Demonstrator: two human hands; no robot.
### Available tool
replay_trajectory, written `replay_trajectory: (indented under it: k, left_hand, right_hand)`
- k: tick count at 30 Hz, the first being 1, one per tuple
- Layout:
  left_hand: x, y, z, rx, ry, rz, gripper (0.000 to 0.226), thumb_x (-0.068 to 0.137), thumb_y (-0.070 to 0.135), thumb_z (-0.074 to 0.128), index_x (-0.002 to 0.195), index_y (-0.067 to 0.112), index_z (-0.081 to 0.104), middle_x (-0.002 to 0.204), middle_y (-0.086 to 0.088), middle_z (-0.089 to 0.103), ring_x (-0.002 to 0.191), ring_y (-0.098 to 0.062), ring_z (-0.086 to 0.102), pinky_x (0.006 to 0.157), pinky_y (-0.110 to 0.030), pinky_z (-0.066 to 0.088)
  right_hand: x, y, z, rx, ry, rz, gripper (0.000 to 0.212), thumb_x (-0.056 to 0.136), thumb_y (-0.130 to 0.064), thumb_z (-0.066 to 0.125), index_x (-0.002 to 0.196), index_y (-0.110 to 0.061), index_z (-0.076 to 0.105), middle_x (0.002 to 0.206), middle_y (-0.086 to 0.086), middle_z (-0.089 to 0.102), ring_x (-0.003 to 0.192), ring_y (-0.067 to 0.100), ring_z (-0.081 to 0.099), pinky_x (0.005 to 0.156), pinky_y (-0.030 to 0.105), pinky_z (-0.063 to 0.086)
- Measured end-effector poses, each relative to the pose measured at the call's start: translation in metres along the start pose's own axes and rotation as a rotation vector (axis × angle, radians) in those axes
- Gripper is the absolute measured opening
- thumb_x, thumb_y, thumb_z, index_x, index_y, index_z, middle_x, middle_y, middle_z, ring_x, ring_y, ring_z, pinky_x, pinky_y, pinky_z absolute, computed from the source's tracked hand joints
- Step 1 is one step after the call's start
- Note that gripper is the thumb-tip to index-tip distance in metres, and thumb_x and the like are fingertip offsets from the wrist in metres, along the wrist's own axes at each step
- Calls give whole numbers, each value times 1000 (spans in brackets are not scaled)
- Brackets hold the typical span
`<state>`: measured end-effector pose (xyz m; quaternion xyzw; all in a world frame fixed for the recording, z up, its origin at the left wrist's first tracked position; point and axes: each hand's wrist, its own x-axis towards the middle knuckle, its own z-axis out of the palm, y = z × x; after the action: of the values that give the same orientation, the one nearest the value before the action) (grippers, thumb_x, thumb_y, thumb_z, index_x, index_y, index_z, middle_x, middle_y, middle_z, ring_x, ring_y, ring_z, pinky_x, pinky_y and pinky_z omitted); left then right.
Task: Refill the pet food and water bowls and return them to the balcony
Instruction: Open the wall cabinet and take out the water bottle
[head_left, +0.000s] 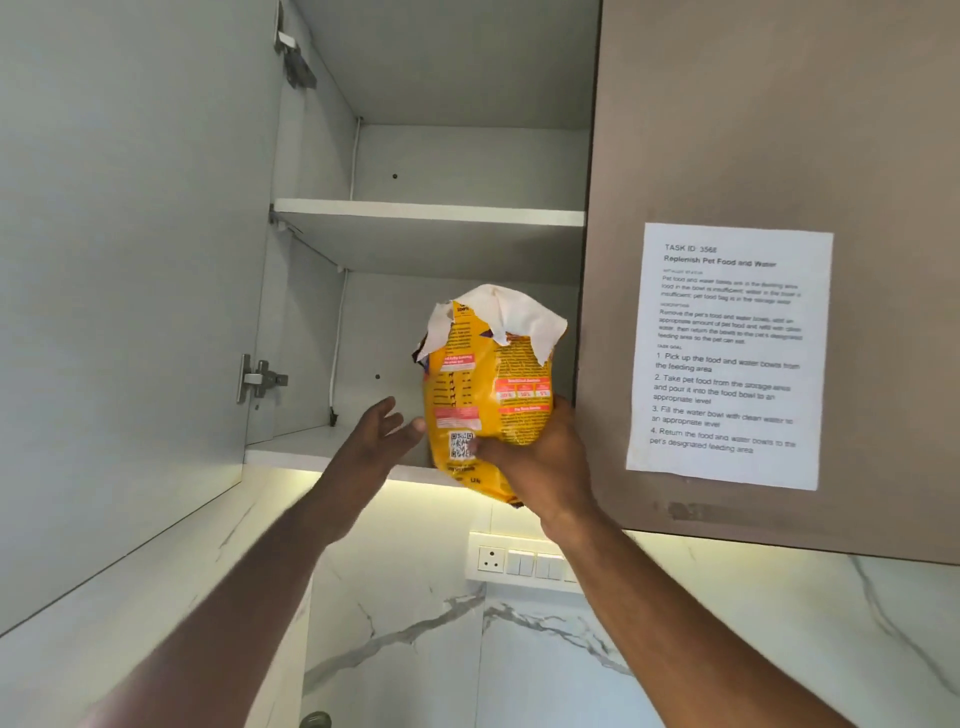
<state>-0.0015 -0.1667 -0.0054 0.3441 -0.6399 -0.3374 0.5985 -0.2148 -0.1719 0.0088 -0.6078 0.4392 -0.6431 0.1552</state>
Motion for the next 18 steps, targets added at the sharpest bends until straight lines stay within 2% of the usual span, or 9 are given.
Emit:
replay_trajectory:
  k: [2, 4, 6, 7, 11, 15, 18]
  left_hand:
    - [2, 9, 8, -15, -137, 17, 133, 48, 81, 85, 157, 22, 37, 150, -3, 59, 133, -25, 61, 117, -53, 43]
    - [-3, 19, 22, -20, -264, 63, 106, 60, 73, 86, 147, 24, 50, 139, -3, 69, 123, -27, 69, 101, -45, 58]
    - [-14, 23, 37, -74, -346, 70, 94, 62, 67, 87, 140, 26, 56, 134, -3, 72, 119, -29, 71, 90, -45, 63]
    - [-20, 22, 43, -104, -364, 70, 92, 61, 65, 89, 138, 26, 58, 133, -4, 72, 118, -30, 71, 88, -45, 63]
    - [-54, 8, 79, -155, -363, 58, 92, 56, 60, 95, 133, 23, 63, 128, -8, 75, 114, -31, 73, 83, -40, 63]
    - [-91, -13, 126, -239, -414, 5, 74, 58, 48, 98, 123, 23, 74, 121, -12, 77, 108, -30, 76, 79, -34, 62]
    - [-115, -35, 159, -258, -437, -67, 65, 59, 36, 99, 119, 23, 76, 121, -17, 76, 110, -36, 74, 85, -41, 61]
  right_hand:
    - [-13, 0, -18, 91, -63, -17, 95, 44, -53, 99, 127, -43, 53, 115, -16, 74, 102, 13, 74, 89, 49, 63]
    - [-28, 0, -40, 173, -125, -29, 90, 53, -38, 103, 130, -39, 57, 117, -12, 76, 102, 13, 75, 89, 48, 63]
    - [-44, 4, -63, 222, -199, -25, 84, 61, -26, 103, 131, -35, 58, 119, -9, 76, 104, 14, 76, 89, 48, 64]
    - [-51, 8, -73, 234, -235, -26, 85, 61, -28, 102, 132, -34, 58, 121, -8, 76, 107, 16, 75, 90, 50, 63]
    - [-83, 31, -117, 216, -304, 17, 94, 57, -42, 99, 138, -38, 54, 129, -7, 72, 116, 20, 72, 94, 54, 61]
    - [-121, 58, -160, 176, -344, 62, 98, 59, -39, 98, 143, -42, 47, 134, -8, 69, 120, 19, 70, 96, 53, 60]
    - [-149, 81, -191, 145, -368, 102, 101, 62, -33, 99, 146, -34, 44, 136, -4, 68, 122, 21, 69, 98, 54, 59]
